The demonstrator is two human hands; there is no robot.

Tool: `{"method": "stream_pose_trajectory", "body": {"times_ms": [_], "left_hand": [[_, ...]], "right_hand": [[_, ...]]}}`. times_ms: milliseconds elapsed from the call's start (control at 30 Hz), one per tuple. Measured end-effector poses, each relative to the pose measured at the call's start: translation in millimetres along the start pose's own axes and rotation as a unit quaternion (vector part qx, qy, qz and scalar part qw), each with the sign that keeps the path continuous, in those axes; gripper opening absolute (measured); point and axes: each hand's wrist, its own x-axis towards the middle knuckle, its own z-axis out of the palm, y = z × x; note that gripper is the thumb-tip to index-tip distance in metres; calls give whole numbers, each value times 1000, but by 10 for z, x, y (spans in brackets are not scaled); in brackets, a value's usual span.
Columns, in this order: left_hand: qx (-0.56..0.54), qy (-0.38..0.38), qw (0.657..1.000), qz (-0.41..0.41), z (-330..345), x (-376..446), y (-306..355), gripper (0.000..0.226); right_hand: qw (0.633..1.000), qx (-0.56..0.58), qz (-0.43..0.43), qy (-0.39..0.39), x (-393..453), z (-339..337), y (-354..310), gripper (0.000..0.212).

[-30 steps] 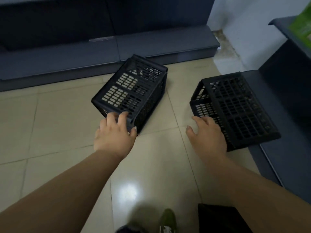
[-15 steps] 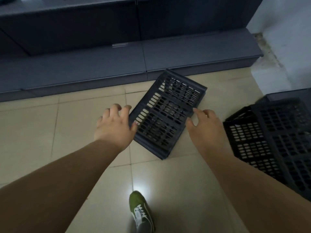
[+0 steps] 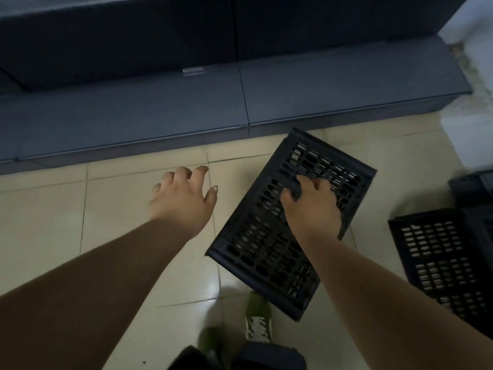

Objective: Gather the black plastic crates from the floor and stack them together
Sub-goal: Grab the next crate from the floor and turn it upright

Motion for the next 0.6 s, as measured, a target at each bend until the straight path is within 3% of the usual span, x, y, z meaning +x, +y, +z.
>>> {"method": "stream_pose_trajectory", "body": {"times_ms": [233,600], "left_hand": [[-13,-59,998,16,637,883,-160,54],[6,-49,992,119,1529,1905,-383,54]], "right_hand": [[998,-17,43,-31,610,766,-282,62],[979,-48,196,-34,1085,2077,-533,93]]}}
